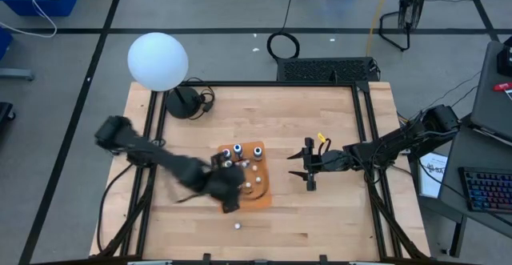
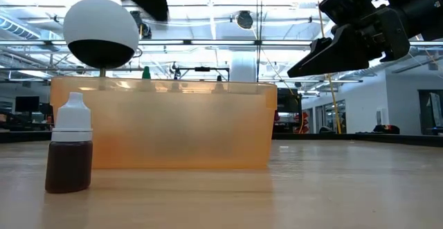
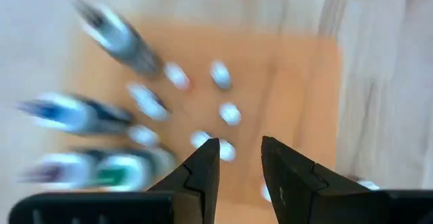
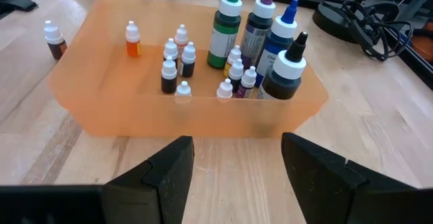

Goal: Pick & Place food coloring
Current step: Put the small orange food coloring bottle into the orange bin

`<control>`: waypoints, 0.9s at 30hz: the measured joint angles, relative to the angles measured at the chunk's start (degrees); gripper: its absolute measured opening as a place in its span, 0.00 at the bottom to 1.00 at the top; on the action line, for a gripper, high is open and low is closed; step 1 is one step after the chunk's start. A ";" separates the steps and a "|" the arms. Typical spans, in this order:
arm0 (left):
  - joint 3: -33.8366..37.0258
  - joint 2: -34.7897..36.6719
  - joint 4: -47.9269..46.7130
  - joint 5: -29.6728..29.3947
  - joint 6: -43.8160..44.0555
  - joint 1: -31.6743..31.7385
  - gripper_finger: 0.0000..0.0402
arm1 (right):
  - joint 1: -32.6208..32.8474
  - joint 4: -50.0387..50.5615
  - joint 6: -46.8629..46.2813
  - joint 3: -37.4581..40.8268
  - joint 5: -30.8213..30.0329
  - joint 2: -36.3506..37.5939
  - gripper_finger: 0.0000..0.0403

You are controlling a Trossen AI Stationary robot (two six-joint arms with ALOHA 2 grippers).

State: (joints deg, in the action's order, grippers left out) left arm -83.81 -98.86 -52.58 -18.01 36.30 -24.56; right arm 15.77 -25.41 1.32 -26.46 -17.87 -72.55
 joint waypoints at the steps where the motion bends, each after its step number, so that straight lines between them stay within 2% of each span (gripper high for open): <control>1: 0.19 2.10 0.07 -5.10 -1.06 -2.24 0.29 | 0.02 0.05 0.00 0.00 0.00 0.00 0.53; 4: 4.90 8.47 1.88 -21.16 -2.10 -10.62 0.29 | 0.01 0.48 0.00 0.00 0.00 0.00 0.53; 7: 16.47 16.84 6.31 -38.42 4.69 -18.31 0.29 | 0.00 0.14 0.00 0.02 0.00 0.01 0.53; 9: 26.11 23.76 7.53 -45.72 13.07 -20.98 0.29 | -0.05 -0.68 -0.01 0.01 0.00 0.00 0.53; 10: 31.02 27.09 7.77 -46.54 17.51 -21.38 0.29 | -0.21 -1.39 -0.01 0.01 0.00 0.01 0.53; 12: 41.02 33.68 9.99 -45.74 24.02 -20.68 0.29 | -0.50 -3.10 -0.02 0.00 0.00 0.00 0.53; 15: 53.80 42.83 19.42 -44.23 23.98 -17.45 0.29 | -1.10 -5.86 0.00 0.01 0.06 0.01 0.53; 19: 66.42 54.31 37.25 -38.45 9.35 -12.76 0.29 | -1.82 -8.65 0.01 0.00 0.09 0.02 0.53; 22: 72.75 63.82 48.03 -31.27 -4.46 -8.00 0.29 | -1.88 -9.59 0.00 0.01 0.11 0.01 0.53; 24: 75.49 70.30 51.73 -25.20 -12.06 -4.46 0.29 | -1.86 -10.05 -0.06 0.01 0.13 0.02 0.53; 27: 77.99 79.49 51.52 -17.81 -19.23 0.83 0.29 | -1.84 -10.78 -1.31 0.02 0.13 0.02 0.53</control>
State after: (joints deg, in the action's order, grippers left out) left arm -5.82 -19.38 -1.06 -35.82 17.08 -23.73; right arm 13.93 -36.19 0.01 -26.44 -17.74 -72.53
